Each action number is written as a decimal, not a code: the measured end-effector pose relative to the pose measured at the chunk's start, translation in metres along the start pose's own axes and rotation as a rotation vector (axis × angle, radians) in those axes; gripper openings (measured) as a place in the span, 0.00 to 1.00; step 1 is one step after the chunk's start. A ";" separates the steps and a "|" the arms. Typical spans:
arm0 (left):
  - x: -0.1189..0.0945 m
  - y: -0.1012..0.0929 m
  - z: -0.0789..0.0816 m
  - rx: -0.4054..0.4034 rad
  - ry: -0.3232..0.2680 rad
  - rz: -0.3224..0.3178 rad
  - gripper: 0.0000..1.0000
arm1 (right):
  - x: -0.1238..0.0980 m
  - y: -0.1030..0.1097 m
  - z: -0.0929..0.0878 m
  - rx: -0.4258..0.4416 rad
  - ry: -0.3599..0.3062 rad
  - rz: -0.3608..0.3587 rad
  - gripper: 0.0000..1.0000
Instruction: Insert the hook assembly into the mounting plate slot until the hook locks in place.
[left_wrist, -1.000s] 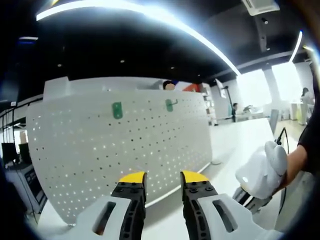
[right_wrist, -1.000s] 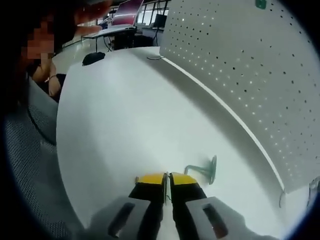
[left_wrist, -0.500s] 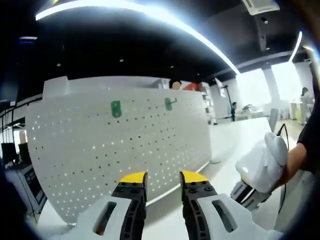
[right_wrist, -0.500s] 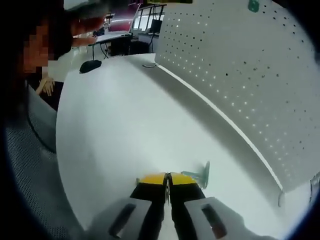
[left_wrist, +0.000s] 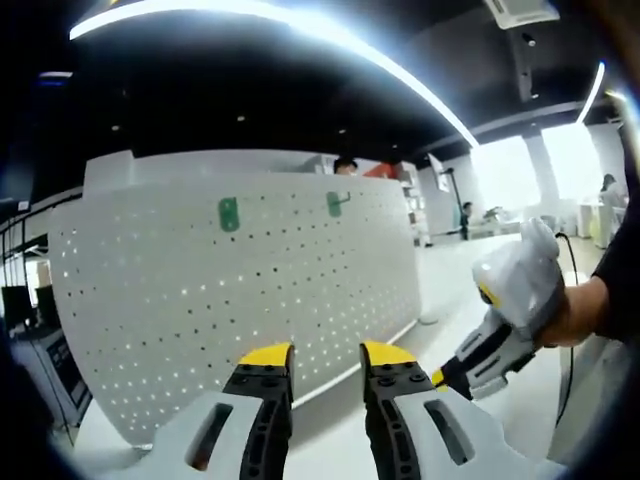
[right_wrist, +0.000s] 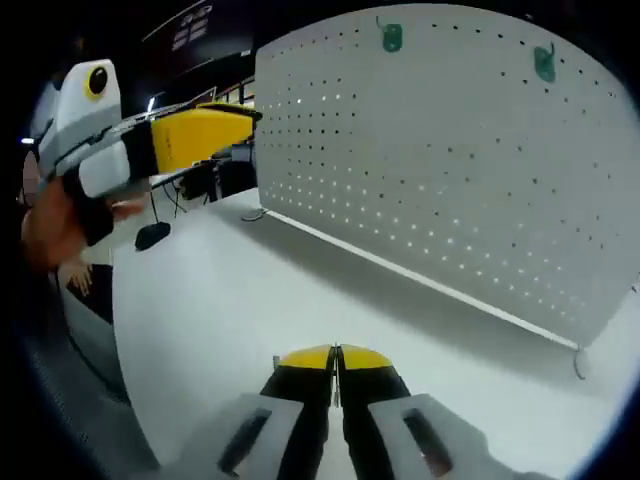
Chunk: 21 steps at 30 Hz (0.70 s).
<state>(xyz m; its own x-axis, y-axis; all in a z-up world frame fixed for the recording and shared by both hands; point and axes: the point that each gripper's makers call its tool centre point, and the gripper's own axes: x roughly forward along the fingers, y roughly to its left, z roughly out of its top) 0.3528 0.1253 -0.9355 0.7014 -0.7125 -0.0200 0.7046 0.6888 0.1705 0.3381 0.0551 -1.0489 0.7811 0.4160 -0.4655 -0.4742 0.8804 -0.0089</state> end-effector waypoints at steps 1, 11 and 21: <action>0.000 -0.001 0.000 -0.002 0.001 -0.003 0.27 | -0.001 -0.001 0.002 -0.001 -0.009 -0.006 0.00; 0.003 -0.005 -0.010 -0.065 0.026 -0.025 0.28 | -0.015 -0.006 0.045 -0.024 -0.202 -0.040 0.00; 0.008 -0.025 -0.023 -0.114 0.064 -0.099 0.29 | -0.030 -0.008 0.073 0.025 -0.342 -0.037 0.00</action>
<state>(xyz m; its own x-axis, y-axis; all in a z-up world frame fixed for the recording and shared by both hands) 0.3428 0.1055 -0.9625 0.6308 -0.7701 -0.0948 0.7757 0.6290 0.0513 0.3482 0.0519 -0.9705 0.8906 0.4322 -0.1414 -0.4361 0.8999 0.0036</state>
